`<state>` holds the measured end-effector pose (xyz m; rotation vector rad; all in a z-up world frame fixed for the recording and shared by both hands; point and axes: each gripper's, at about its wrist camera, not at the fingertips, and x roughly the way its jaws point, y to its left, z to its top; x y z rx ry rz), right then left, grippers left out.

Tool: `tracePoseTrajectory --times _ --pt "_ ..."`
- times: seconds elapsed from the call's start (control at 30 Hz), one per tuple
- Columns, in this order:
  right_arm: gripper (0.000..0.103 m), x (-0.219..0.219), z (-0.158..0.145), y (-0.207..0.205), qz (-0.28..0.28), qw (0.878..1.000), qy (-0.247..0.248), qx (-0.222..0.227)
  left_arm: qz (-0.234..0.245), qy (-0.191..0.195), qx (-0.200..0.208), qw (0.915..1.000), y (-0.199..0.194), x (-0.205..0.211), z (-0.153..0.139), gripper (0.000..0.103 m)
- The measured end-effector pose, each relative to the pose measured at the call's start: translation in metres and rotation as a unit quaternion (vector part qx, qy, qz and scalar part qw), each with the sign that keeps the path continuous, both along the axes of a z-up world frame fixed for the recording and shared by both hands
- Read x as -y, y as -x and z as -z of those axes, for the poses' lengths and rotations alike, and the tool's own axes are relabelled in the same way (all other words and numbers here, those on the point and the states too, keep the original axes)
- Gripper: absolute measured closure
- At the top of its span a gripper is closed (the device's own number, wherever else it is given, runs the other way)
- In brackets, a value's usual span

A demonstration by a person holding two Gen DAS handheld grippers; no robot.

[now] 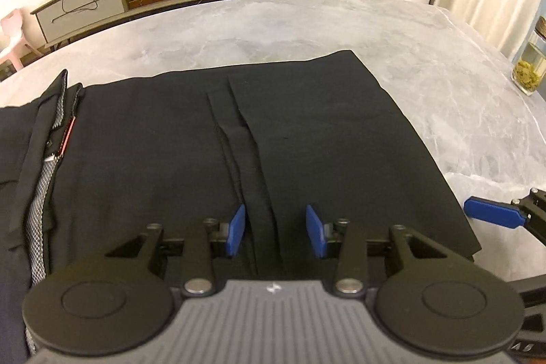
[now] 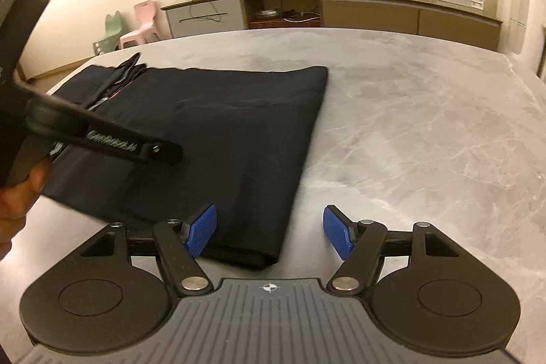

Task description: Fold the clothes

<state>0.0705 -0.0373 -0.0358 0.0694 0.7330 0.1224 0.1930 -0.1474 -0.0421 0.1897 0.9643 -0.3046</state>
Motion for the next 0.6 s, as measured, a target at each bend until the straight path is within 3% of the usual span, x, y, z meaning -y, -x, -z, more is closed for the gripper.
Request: tracePoseTrajectory --times 0.07,0.13,0.2,0.3,0.37,0.4,0.47,0.53,0.6 --pt "0.042 -0.006 0.000 0.000 -0.006 1.000 0.016 0.004 0.009 -0.009 0.004 0.9999 0.002 0.002 -0.004 0.063" --pt "0.077 -0.010 -0.002 0.000 -0.015 1.000 0.023 0.010 0.016 -0.016 0.028 0.9993 0.007 0.006 -0.020 0.060" --pt "0.088 -0.018 -0.006 0.003 -0.017 0.998 0.058 0.029 0.025 -0.019 0.055 0.9980 0.012 0.010 -0.037 0.052" --pt "0.091 -0.033 -0.015 0.009 -0.031 0.991 0.109 0.069 0.058 0.001 0.073 0.9957 0.008 0.026 -0.066 0.038" --pt "0.092 -0.045 -0.019 0.013 -0.042 0.985 0.138 0.091 0.104 0.000 0.057 0.9929 -0.003 0.049 -0.075 0.014" --pt "0.092 -0.051 -0.020 0.014 -0.047 0.983 0.147 0.099 0.133 -0.009 0.041 0.9903 -0.010 0.063 -0.073 0.010" --pt "0.093 -0.060 -0.021 0.014 -0.056 0.979 0.161 0.111 0.182 -0.042 0.004 0.9824 -0.028 0.093 -0.062 0.010" --pt "0.093 -0.066 -0.021 0.013 -0.064 0.977 0.168 0.117 0.202 -0.091 -0.018 0.9749 -0.043 0.117 -0.043 0.013" --pt "0.093 -0.068 -0.019 0.010 -0.066 0.977 0.164 0.119 0.214 -0.144 -0.020 0.9660 -0.050 0.131 -0.023 0.037"
